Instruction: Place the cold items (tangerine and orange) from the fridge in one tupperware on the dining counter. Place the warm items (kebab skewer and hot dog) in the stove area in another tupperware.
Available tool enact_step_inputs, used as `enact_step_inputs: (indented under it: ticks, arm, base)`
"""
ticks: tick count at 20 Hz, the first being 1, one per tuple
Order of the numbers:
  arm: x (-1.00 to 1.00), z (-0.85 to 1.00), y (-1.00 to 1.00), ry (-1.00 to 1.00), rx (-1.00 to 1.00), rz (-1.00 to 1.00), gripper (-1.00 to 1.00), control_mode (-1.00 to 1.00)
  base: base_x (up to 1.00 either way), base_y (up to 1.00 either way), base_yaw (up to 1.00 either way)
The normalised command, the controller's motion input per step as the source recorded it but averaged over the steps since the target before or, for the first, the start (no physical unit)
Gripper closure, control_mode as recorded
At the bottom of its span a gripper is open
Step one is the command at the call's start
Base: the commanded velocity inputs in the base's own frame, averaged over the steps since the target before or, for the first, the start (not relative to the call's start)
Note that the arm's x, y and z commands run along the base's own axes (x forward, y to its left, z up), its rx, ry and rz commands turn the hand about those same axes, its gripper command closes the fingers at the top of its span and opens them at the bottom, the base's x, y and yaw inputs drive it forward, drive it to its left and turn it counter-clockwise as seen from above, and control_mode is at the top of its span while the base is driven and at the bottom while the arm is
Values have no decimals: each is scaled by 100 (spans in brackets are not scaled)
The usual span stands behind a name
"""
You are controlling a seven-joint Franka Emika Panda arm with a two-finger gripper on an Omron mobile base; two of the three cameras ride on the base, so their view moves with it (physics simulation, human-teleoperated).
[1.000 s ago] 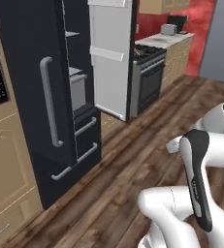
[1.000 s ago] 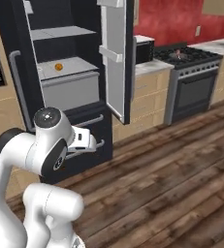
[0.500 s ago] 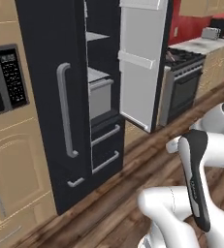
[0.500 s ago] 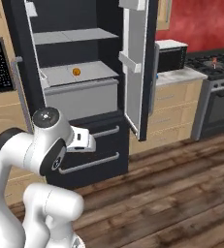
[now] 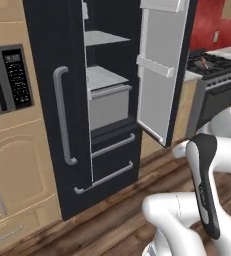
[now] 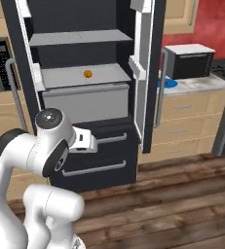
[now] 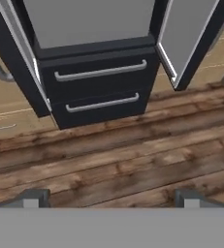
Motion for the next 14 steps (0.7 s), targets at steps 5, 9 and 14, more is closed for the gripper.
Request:
enact_step_inputs:
  ticks: [5,9,14]
  arm:
    - [0,0,0,0,0,0,-100,100]
    - [0,0,0,0,0,0,-100,100]
    - [0,0,0,0,0,0,-100,100]
  base:
    - [56,-3,29]
    - [75,-25,34]
    - [72,-55,34]
